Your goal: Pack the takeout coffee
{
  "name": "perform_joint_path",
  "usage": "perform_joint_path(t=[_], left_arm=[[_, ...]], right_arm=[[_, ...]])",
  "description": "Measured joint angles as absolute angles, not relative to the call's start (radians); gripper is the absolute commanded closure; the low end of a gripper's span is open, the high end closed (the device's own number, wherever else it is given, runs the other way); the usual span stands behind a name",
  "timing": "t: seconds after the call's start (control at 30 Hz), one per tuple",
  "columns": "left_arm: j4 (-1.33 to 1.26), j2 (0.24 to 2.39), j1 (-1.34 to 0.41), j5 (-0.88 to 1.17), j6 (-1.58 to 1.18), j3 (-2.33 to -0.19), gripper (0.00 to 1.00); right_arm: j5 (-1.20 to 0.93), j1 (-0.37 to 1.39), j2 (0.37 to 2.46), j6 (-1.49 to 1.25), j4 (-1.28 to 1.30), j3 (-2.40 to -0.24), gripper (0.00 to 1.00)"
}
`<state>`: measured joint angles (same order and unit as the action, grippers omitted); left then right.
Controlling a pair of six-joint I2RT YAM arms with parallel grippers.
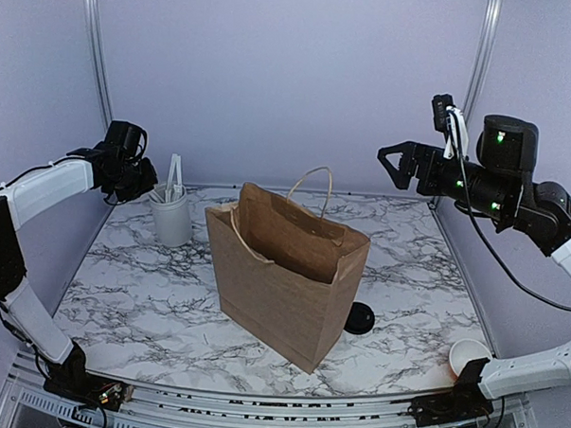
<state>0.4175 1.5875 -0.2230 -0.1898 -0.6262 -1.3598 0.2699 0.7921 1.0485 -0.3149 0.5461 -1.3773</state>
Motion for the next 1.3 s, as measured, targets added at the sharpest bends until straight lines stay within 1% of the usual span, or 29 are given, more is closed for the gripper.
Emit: perform_joint_path(t=[0.17, 0.43, 0.77, 0.8, 0.9, 0.97, 1.3], left_arm=[[0.412, 1.588, -0.223, -0.183, -0.625, -1.343, 0.93], [0.409, 1.587, -0.223, -0.180, -0.622, -1.332, 1.00], [0.411, 1.554, -0.223, -0.173, -0.612, -1.332, 1.00], [0.411, 1.550, -0.223, -0.173, -0.611, -1.332, 0.99], [0.413, 1.540, -0.223, -0.174, -0.602, -1.332, 0.87], [0.416, 1.536, -0.223, -0.173, -0.599, -1.332, 0.82], [0.421, 1.536, -0.223, -0.165, -0.590, -1.332, 0.82]], right_arm=[[0.269, 0.792, 1.049, -0.315, 0.546, -1.377, 0.03], [0.259, 0.792, 1.055, -0.315, 0.546, -1.377, 0.03], [0.252, 0.792, 1.065, -0.315, 0.546, -1.377, 0.03], [0.252, 0.792, 1.066, -0.315, 0.546, -1.377, 0.03], [0.252, 0.792, 1.068, -0.315, 0.546, -1.377, 0.02], [0.251, 0.792, 1.068, -0.315, 0.546, -1.377, 0.02], [0.251, 0.792, 1.068, -0.315, 0.546, -1.377, 0.03]])
